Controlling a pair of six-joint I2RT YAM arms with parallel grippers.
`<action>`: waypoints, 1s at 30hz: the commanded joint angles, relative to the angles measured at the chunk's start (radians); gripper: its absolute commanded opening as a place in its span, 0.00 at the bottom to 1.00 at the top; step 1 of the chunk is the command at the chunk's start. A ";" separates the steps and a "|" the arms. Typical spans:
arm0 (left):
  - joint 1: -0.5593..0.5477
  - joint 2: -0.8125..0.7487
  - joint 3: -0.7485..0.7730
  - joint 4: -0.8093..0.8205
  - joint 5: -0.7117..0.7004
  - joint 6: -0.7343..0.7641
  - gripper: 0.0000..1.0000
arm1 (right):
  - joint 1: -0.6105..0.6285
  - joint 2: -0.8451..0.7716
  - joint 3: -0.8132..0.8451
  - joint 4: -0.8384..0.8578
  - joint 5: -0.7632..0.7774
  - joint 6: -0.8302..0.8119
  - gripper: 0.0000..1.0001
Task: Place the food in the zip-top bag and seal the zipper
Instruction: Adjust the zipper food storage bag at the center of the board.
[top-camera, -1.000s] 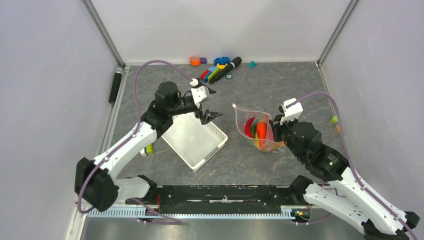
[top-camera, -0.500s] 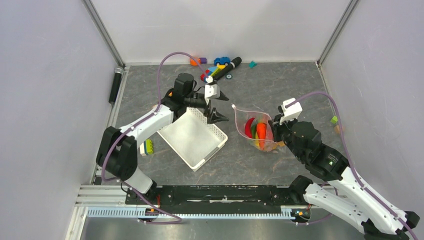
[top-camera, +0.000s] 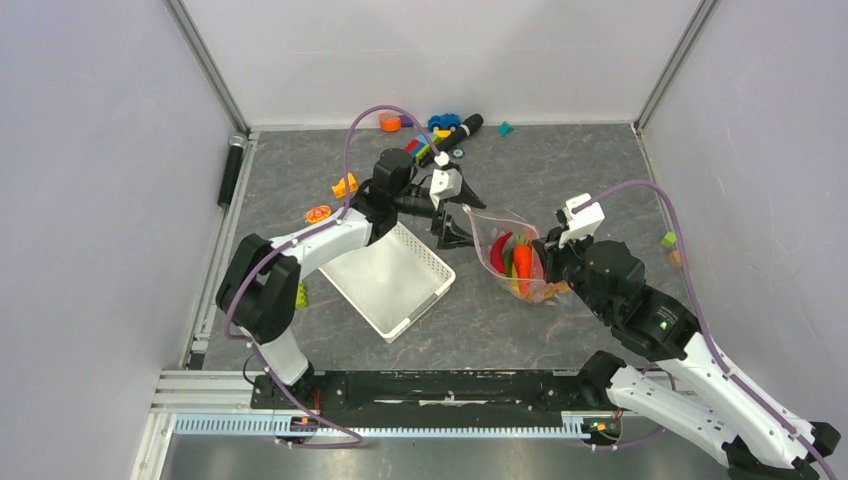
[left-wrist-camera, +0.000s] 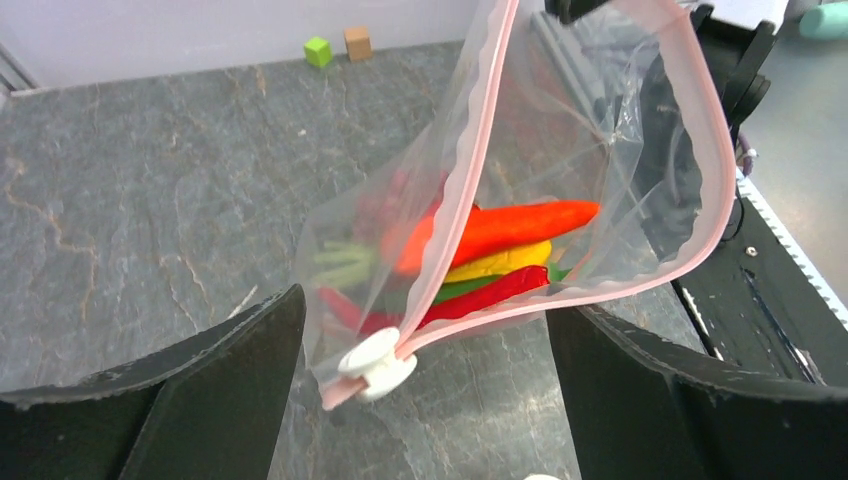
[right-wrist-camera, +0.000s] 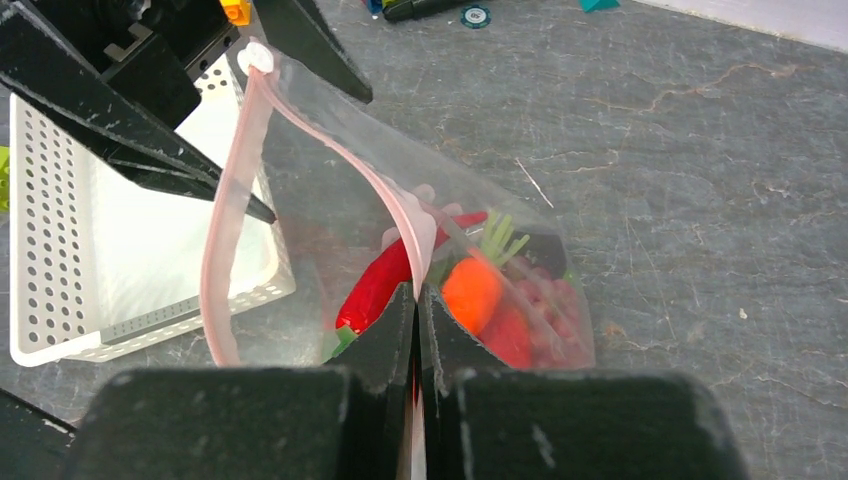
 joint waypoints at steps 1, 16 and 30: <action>-0.003 0.030 -0.001 0.289 0.085 -0.212 0.87 | -0.001 0.003 0.052 0.042 -0.017 0.018 0.04; -0.003 -0.064 -0.063 0.304 0.052 -0.327 0.02 | -0.001 0.004 0.065 0.029 0.080 0.002 0.12; -0.180 -0.425 -0.061 -0.219 -0.558 -0.243 0.02 | -0.001 -0.067 0.109 0.127 -0.008 -0.084 0.98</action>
